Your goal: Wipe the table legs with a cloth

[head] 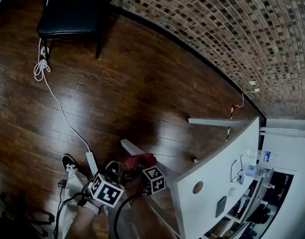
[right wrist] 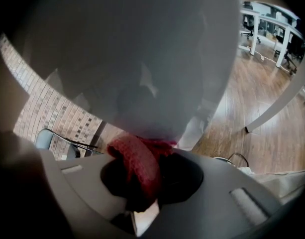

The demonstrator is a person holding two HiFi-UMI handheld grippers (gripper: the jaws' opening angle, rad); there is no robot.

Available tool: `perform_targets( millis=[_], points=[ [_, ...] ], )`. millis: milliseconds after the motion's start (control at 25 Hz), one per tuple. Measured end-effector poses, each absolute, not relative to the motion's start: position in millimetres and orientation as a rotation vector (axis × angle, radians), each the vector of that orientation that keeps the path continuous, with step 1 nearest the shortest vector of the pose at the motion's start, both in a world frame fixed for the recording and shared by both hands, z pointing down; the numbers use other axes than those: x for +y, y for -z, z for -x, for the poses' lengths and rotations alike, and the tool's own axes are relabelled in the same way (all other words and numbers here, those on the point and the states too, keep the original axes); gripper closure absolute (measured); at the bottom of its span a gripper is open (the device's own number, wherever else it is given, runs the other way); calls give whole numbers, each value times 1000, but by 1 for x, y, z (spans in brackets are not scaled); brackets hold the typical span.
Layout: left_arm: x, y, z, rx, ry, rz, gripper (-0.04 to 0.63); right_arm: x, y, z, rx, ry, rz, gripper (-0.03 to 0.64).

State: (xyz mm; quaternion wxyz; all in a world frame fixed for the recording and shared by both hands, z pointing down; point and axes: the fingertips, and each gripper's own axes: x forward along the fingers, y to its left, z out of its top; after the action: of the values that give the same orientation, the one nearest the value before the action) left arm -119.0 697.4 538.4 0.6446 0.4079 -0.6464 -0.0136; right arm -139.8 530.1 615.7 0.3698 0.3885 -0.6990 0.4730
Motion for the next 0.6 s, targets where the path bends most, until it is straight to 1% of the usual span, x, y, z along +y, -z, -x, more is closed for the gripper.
perform_targets(
  millis=[360,600],
  points=[
    [706,-480,120,-1497,-15,-979,594,535,-575,139,-1838,-1185,-1008,548],
    [720,-440,118,-1502,-71,-984,594,535,-533,141,-1906,-1136,-954,548]
  ],
)
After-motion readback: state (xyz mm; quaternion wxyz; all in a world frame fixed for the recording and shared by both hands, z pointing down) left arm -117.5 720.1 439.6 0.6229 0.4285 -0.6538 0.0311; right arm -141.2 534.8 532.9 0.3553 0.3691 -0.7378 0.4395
